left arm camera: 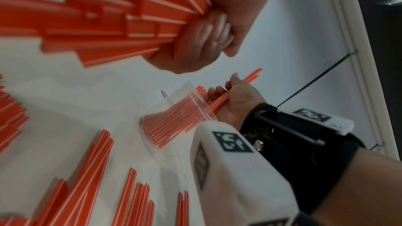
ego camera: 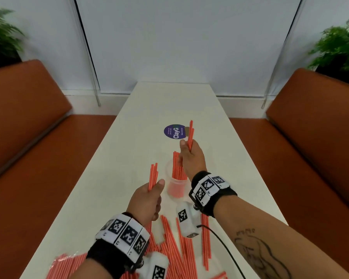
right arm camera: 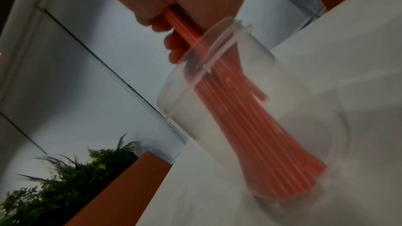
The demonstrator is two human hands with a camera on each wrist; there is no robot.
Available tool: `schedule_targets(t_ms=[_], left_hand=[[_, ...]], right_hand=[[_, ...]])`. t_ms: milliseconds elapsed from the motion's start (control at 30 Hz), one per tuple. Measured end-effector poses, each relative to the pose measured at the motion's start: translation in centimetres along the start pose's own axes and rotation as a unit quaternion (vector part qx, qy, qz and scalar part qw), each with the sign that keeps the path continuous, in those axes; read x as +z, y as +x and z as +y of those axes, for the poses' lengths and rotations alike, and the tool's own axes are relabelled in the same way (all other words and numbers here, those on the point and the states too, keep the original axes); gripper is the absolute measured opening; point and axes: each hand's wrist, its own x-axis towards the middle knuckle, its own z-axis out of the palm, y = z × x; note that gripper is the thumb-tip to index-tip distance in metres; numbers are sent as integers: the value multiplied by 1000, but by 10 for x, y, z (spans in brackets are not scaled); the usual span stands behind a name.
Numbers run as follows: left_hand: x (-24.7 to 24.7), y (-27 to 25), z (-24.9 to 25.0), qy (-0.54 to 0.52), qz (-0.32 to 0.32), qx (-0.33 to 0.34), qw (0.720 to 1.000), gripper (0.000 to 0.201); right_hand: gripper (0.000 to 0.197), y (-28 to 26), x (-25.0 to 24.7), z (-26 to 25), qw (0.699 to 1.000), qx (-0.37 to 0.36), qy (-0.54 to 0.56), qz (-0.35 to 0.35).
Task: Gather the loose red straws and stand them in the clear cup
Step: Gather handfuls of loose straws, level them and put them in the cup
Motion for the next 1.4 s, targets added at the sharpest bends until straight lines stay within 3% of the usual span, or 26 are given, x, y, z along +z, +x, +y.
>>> schedule_targets(t_ms=[200, 333, 467, 567, 633, 700, 833, 967, 1100, 1200, 1300, 1400], left_hand=[[4, 2, 2, -14, 8, 4, 1000, 38], [10, -5, 9, -32, 15, 12, 999, 37], [13, -13, 19, -24, -4, 35, 999, 36], [19, -18, 25, -20, -53, 47, 997, 37], [25, -21, 29, -21, -84, 51, 995, 35], [30, -22, 32, -37, -98, 55, 993, 36], [34, -16, 34, -208, -110, 86, 968, 46], [39, -8, 36, -319, -80, 130, 936, 43], [49, -6, 36, -311, -56, 176, 932, 41], [58, -10, 27, -263, -74, 164, 948, 42], [61, -10, 21, -203, -98, 143, 964, 44], [60, -8, 23, -179, -74, 169, 966, 42]], right_hand=[[7, -1, -10, -14, 1000, -5, -21, 15], [24, -5, -27, -33, 997, -30, -55, 37], [22, -21, -43, -56, 990, -91, -99, 40], [13, -48, -49, -65, 992, -57, -87, -76], [26, -66, -52, -60, 980, -18, -94, -172], [40, -78, -54, -47, 973, 35, -67, -217], [68, -97, -58, -17, 958, 139, 23, -249], [67, -115, -61, -8, 927, 229, 105, -278], [60, -112, -66, -10, 894, 279, 204, -285], [68, -105, -71, -10, 873, 266, 282, -295], [52, -104, -72, -14, 876, 252, 278, -301], [41, -102, -74, -16, 919, 231, 154, -279]])
